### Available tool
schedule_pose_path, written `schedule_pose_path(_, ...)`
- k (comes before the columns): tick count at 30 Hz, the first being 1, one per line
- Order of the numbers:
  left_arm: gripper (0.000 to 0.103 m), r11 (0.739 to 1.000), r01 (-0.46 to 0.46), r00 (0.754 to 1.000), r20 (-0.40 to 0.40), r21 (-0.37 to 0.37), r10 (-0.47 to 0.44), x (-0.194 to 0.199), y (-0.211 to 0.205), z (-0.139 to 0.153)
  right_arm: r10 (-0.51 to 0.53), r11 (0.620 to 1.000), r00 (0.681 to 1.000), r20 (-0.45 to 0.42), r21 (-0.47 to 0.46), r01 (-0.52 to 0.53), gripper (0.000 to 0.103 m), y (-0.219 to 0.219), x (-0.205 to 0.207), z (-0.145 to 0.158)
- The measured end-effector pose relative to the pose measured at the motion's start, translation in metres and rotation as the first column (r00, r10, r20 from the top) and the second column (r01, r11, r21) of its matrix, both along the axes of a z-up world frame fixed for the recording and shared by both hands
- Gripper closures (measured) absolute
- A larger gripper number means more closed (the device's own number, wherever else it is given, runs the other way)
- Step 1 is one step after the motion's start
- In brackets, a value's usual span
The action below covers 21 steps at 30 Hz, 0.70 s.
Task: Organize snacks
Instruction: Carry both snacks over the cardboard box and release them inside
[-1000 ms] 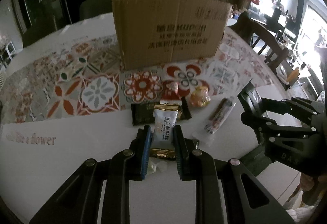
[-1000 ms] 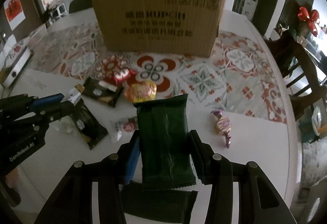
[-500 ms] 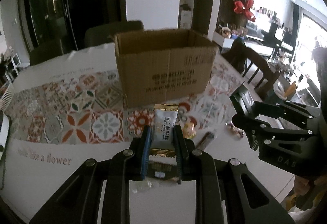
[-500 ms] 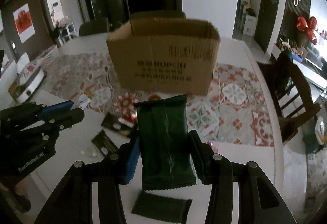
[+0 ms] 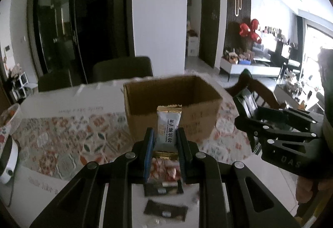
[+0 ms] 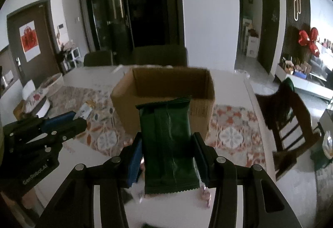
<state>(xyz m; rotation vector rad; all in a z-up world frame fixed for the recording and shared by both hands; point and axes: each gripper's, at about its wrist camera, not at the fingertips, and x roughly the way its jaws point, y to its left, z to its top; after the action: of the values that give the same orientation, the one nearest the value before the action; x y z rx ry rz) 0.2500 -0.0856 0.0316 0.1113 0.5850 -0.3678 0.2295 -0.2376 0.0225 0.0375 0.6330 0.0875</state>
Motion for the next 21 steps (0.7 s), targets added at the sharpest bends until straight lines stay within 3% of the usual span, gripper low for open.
schedule_pose_path(12, 0.081, 1.0, -0.001, 0.995, 0.095, -0.009, 0.001, 0.042, -0.011, 0.03, 0.015, 1.0, 0.996, 0.084, 0.015, -0.016, 0.056, -0.009, 0.044, 0.032)
schedule_pose_path(21, 0.081, 1.0, -0.007, 0.995, 0.102, -0.009, 0.008, 0.085, -0.018, 0.033, 0.03, 0.999, 0.996, 0.084, 0.013, -0.031, 0.056, -0.011, 0.085, 0.033)
